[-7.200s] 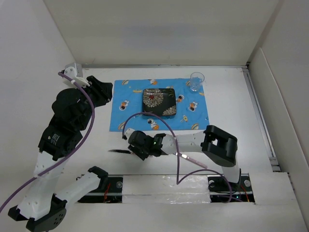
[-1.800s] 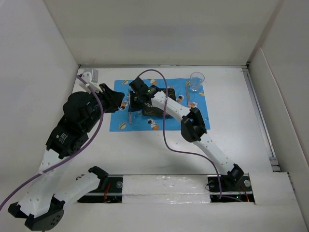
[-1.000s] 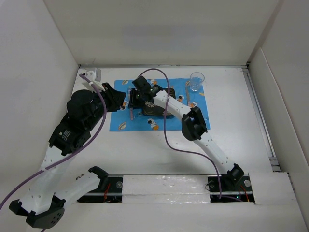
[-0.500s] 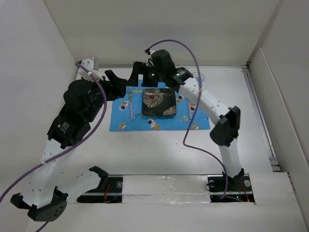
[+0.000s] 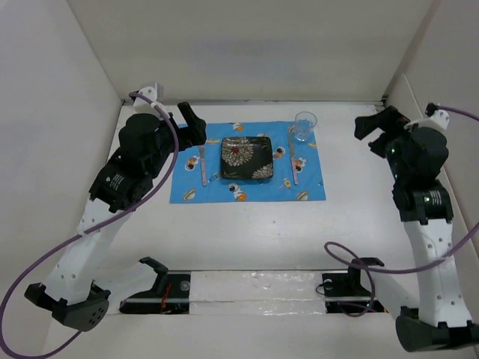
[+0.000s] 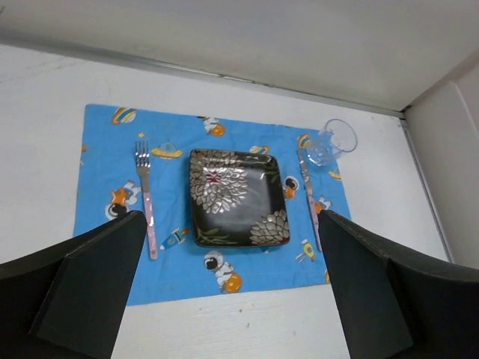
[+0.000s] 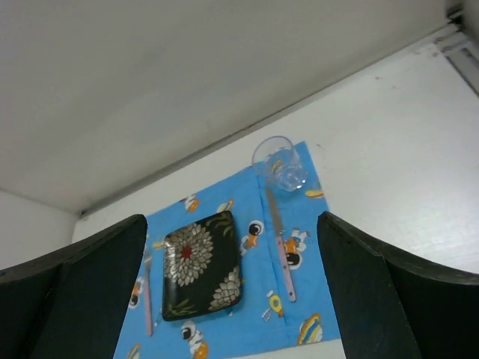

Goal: Set the dinner table for one person

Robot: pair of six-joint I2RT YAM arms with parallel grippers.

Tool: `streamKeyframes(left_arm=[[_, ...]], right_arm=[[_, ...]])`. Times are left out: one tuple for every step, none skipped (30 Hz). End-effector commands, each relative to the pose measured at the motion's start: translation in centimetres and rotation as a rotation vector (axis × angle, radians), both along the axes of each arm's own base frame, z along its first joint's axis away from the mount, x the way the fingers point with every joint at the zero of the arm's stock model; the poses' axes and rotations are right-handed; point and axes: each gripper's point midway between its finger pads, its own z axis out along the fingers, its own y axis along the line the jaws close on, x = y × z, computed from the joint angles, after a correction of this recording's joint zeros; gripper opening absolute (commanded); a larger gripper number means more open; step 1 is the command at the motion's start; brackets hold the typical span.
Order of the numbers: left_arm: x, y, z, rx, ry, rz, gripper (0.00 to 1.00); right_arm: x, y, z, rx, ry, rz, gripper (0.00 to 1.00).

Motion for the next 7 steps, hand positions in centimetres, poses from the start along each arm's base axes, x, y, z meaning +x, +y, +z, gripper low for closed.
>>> streamKeyframes(left_arm=[[-0.8, 1.9, -1.8, -0.015, 0.026, 0.08, 0.99], [-0.9, 1.8, -2.6, -0.015, 0.041, 0.078, 0.99], [-0.9, 1.7, -3.0, -0.023, 0.047, 0.072, 0.99], [-0.9, 1.4, -4.3, -0.018, 0.073, 0.066, 0.99], [-0.9, 1.1, -4.7, -0.033, 0.084, 0.055, 0.99], [-0.7, 0.9, -4.9, -0.041, 0.088, 0.055, 0.99], [-0.6, 0.7, -5.1, -0.046, 0.097, 0.052, 0.99]], right_arm=[[-0.8, -1.9, -5.8, 0.003, 0.109, -0.128, 1.0], [-0.8, -1.9, -5.5, 0.005, 0.097, -0.128, 1.0], [-0.7, -1.2, -6.4, 0.01, 0.116, -0.086, 1.0], [-0.5, -0.7, -7.6, 0.013, 0.144, -0.064, 1.0], [-0.4, -0.3, -7.9, 0.018, 0.156, -0.043, 1.0], [0.0, 0.2, -8.4, 0.026, 0.175, -0.015, 1.0], [0.2, 0.4, -8.1, 0.027, 0.172, -0.007, 1.0]])
